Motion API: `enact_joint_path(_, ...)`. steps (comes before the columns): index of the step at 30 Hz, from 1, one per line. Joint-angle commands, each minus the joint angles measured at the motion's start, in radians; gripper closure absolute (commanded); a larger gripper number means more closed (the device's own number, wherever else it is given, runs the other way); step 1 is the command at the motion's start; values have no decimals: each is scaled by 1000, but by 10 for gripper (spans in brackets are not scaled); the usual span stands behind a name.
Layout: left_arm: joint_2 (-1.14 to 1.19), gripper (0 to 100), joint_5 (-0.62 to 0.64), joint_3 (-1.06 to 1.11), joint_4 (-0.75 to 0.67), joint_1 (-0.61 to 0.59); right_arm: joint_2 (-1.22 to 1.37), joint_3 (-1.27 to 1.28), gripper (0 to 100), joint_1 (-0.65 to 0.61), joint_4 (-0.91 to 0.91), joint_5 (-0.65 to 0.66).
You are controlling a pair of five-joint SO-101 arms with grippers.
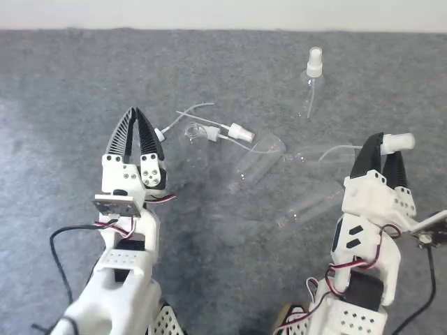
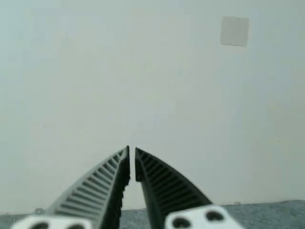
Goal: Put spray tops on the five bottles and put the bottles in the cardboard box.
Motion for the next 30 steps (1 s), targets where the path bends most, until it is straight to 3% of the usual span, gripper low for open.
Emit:
enact_joint_path(1, -166, 989, -5, -54, 172, -3, -12, -11, 993, -5, -19, 21)
enact_joint_path(11, -480, 989, -3, -165, 735, -3, -12, -11, 993, -5, -19, 23)
enact_joint_path(30, -810, 989, -2, -171, 1224, 3, -12, -11, 993, -5, -19, 23)
